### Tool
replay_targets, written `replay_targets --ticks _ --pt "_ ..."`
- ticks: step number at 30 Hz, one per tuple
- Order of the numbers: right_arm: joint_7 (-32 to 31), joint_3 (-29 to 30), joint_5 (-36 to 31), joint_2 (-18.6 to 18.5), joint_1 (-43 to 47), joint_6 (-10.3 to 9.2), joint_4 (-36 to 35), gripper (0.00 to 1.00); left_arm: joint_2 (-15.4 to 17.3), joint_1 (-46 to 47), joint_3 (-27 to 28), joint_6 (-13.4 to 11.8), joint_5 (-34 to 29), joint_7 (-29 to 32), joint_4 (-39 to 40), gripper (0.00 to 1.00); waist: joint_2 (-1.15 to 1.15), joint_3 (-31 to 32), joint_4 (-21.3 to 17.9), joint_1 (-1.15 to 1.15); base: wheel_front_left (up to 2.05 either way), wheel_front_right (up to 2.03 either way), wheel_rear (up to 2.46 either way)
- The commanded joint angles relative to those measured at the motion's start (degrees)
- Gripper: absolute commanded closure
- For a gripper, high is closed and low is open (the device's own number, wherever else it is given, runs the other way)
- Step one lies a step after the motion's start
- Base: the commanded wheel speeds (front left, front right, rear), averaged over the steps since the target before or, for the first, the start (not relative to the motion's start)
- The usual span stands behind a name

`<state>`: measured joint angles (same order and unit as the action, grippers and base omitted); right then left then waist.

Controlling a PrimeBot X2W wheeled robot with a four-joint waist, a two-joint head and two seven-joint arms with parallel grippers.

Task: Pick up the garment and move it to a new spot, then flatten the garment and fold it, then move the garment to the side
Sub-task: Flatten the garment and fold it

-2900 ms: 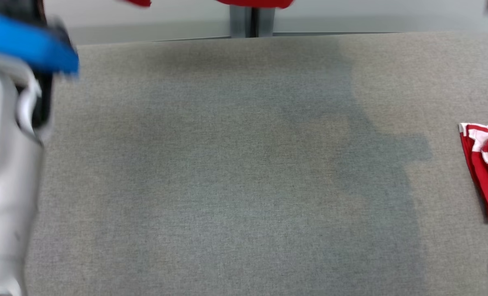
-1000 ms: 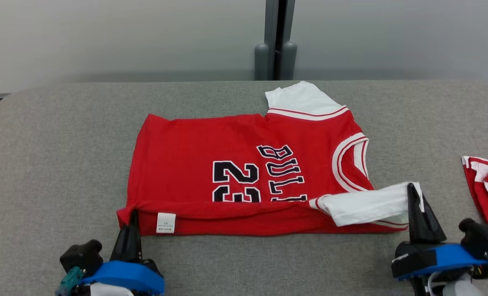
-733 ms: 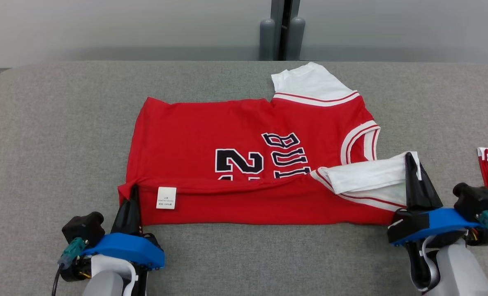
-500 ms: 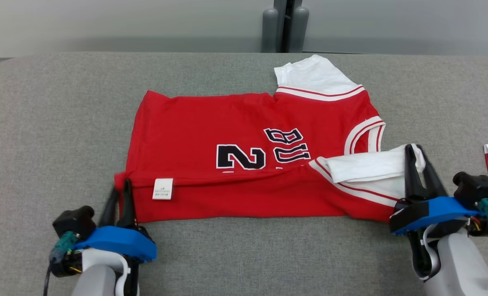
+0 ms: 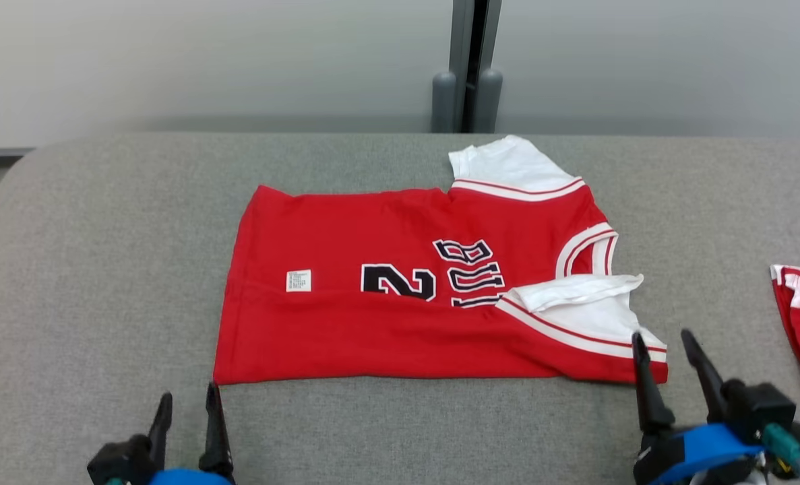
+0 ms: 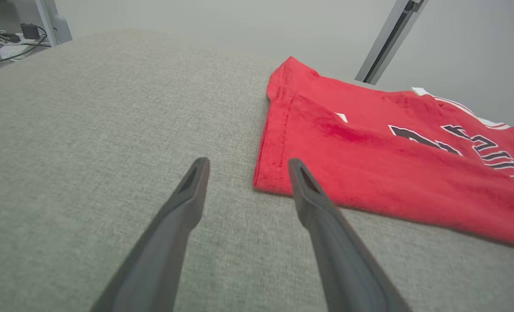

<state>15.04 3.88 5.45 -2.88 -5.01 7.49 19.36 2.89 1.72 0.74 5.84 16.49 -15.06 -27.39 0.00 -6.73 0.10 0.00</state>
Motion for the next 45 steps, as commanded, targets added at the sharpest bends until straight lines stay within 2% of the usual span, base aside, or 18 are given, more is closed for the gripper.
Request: replay_targets --ticks 1,8,18,28,36,40,41,42,43,45 --pt "0.2 -0.6 -0.6 -0.1 1.4 0.00 -0.2 0.00 0.0 -0.8 -0.4 -0.4 -0.4 -0.1 0.5 0.00 0.00 1.3 -0.6 0.00 0.00 0.00 0.00" --pt "0.2 -2.2 -0.5 -0.1 7.0 0.00 0.7 0.00 0.0 -5.9 -2.6 -1.2 -1.5 -0.1 1.1 0.00 0.00 6.0 -0.6 0.00 0.00 0.00 0.00" --pt "0.2 -3.2 0.8 -0.1 9.8 0.00 1.4 0.00 0.0 -7.7 -4.0 -1.6 -0.6 -0.1 1.3 0.00 0.00 7.1 -0.1 0.00 0.00 0.00 0.00" --pt "0.2 -2.9 1.3 -0.1 5.1 0.00 0.4 0.00 0.0 -0.4 -3.0 -0.4 0.9 -0.1 -1.9 0.00 0.00 2.1 -0.4 0.00 0.00 0.00 0.00" --pt "0.2 -2.8 2.1 -0.1 0.3 0.00 -1.0 0.00 0.0 9.6 -0.7 0.8 1.7 -0.1 -10.3 0.00 0.00 -4.0 -1.4 0.00 0.00 0.00 0.00" --pt "0.2 -2.0 2.8 -0.1 -1.4 0.00 -1.6 0.00 0.0 12.3 -1.5 1.3 1.1 0.0 -15.2 0.00 0.00 -5.8 -2.1 0.00 0.00 0.00 0.00" --pt "0.2 -1.6 3.1 -0.1 -1.8 0.00 -1.7 0.00 0.0 12.7 -1.8 1.4 1.4 0.2 -16.7 0.05 0.00 -6.1 -2.2 0.00 0.00 0.00 0.00" --pt "0.2 -1.1 3.5 -0.1 -2.1 0.00 -1.7 0.00 0.0 12.9 -2.1 1.5 1.6 0.3 -17.9 0.54 0.00 -6.3 -2.3 0.00 0.00 0.00 0.00" --pt "0.2 -0.8 3.9 -0.1 -2.4 0.00 -1.6 0.00 -0.1 13.0 -2.5 1.6 1.7 0.4 -19.1 0.98 0.00 -6.5 -2.4 0.00 0.00 0.00 0.00" --pt "0.2 -0.2 4.9 -0.1 -3.0 0.00 -0.3 0.00 -0.3 13.3 -3.1 1.8 2.3 0.5 -20.9 1.00 0.00 -6.8 -2.4 0.00 0.00 0.00 0.00"
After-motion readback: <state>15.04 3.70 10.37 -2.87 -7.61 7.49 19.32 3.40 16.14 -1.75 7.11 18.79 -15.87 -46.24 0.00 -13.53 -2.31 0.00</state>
